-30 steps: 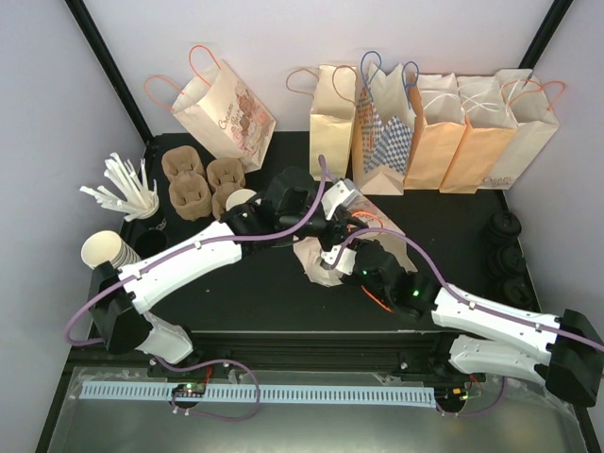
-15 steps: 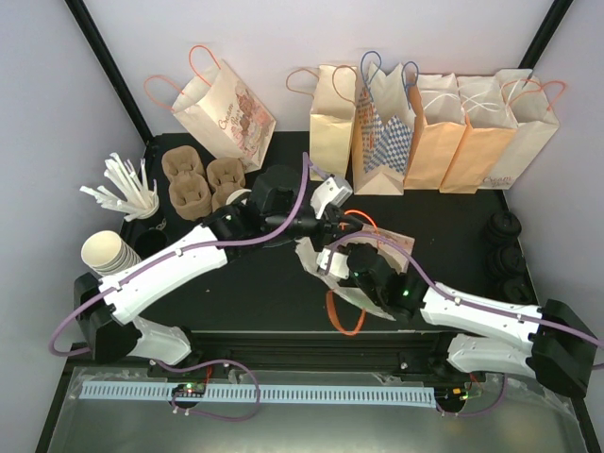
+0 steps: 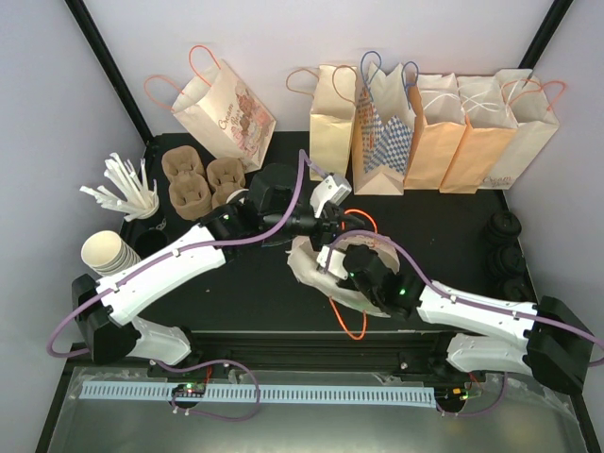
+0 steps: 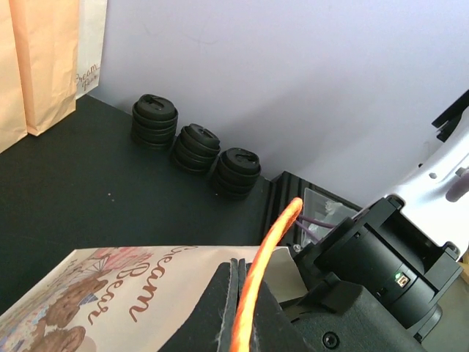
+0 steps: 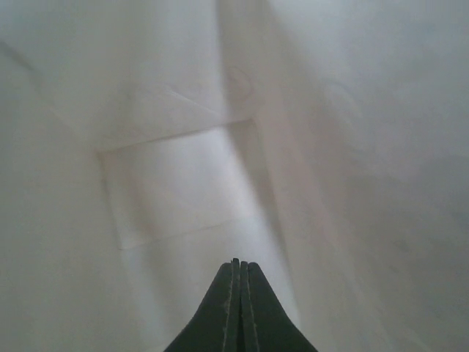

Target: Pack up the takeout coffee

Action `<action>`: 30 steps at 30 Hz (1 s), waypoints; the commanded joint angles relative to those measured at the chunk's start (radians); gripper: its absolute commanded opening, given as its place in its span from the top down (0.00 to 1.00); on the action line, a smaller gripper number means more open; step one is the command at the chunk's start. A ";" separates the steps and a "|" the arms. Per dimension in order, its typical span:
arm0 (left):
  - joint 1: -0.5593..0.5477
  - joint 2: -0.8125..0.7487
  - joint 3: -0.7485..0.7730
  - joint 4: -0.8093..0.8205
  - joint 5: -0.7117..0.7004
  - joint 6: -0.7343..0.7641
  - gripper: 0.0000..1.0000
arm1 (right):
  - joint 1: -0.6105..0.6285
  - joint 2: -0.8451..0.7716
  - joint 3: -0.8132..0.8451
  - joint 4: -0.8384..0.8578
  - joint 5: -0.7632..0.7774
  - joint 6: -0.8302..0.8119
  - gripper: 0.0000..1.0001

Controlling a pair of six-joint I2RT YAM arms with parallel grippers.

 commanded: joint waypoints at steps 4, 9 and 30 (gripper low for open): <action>-0.007 0.003 -0.003 0.069 0.030 -0.036 0.99 | 0.008 -0.045 -0.022 0.020 -0.487 0.023 0.99; -0.007 0.034 0.011 0.081 0.039 -0.043 0.98 | 0.009 0.068 0.049 -0.122 -0.552 0.003 0.99; -0.007 0.043 0.047 0.067 0.056 -0.049 0.98 | 0.027 0.279 0.138 -0.163 0.159 0.208 0.99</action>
